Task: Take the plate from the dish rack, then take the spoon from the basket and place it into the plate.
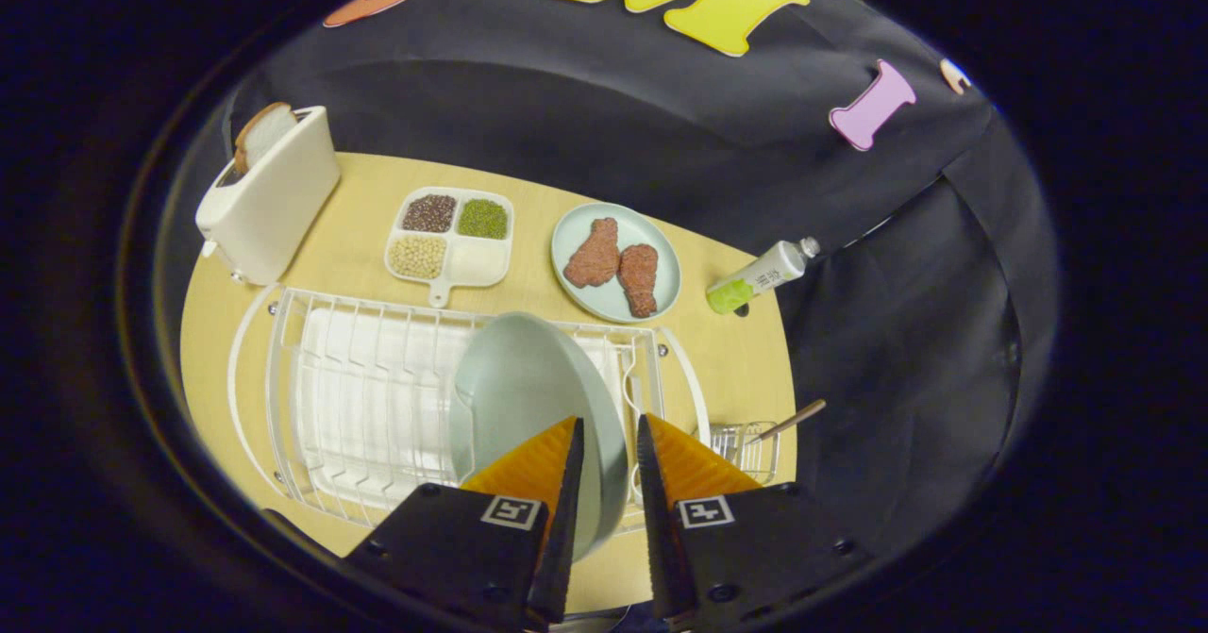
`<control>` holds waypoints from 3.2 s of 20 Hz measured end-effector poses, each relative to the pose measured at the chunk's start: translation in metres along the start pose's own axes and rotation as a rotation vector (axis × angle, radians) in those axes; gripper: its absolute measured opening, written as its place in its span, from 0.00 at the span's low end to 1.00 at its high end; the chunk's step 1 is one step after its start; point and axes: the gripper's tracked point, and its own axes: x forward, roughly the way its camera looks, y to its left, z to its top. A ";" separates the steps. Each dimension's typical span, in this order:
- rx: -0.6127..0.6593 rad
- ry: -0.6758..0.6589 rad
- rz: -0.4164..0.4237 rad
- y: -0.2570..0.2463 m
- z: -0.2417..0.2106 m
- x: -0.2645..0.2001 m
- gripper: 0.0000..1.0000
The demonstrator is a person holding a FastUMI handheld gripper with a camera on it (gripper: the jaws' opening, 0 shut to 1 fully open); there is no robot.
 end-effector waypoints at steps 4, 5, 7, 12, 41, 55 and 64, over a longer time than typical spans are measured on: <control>-0.047 -0.067 -0.132 0.000 0.002 -0.015 0.19; -0.062 -0.087 -0.146 0.001 0.003 -0.020 0.16; -0.066 -0.130 -0.196 -0.006 0.007 -0.032 0.12; -0.051 -0.224 -0.296 -0.032 0.014 -0.058 0.10; 0.320 -0.155 0.587 -0.057 -0.297 0.077 0.09; 0.423 -0.184 0.713 -0.009 -0.301 0.115 0.10; 0.400 -0.435 0.538 -0.062 -0.281 0.117 0.94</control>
